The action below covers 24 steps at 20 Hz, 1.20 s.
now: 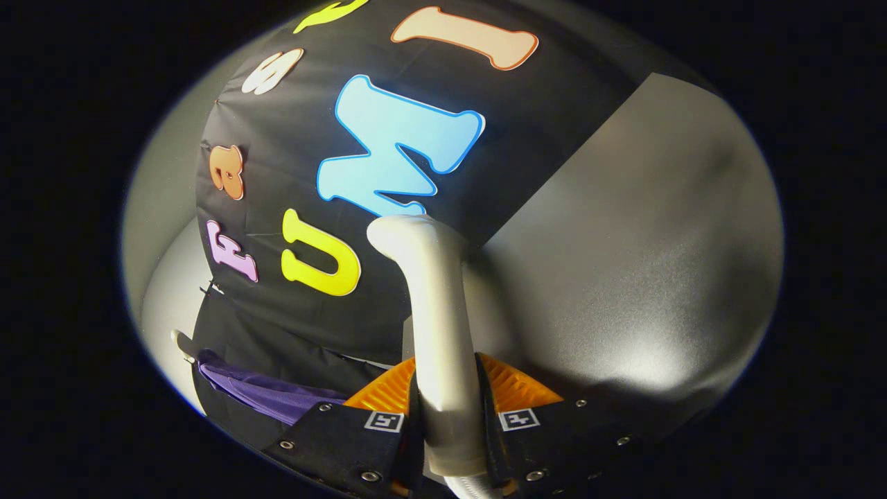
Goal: Iron the clothes twice with a garment steamer, once on the left side and once on the right side.
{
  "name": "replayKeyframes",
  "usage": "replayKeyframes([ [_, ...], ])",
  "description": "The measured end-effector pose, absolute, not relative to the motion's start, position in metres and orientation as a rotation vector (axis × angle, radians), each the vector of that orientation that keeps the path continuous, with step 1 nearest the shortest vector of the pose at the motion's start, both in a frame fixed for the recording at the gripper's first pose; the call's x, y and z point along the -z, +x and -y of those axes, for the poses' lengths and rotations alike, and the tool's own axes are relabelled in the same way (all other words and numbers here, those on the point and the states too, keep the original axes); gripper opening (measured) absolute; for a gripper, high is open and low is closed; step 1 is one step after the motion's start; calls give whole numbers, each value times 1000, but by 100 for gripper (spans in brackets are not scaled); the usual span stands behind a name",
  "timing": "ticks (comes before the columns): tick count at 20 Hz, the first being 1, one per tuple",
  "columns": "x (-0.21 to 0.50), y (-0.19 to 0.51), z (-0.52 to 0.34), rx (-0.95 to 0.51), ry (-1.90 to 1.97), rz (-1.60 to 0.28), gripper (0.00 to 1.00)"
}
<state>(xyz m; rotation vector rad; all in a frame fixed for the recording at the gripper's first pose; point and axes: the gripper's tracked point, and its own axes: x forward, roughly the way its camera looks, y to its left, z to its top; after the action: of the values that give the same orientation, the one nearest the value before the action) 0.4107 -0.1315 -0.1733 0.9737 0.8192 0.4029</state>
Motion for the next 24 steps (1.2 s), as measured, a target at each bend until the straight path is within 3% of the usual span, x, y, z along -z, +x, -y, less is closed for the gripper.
replayKeyframes([
  [7,152,360,113,-445,894,-802,33],
  [16,91,270,98,-352,739,-620,33],
  [24,38,173,29,-288,664,-446,33],
])
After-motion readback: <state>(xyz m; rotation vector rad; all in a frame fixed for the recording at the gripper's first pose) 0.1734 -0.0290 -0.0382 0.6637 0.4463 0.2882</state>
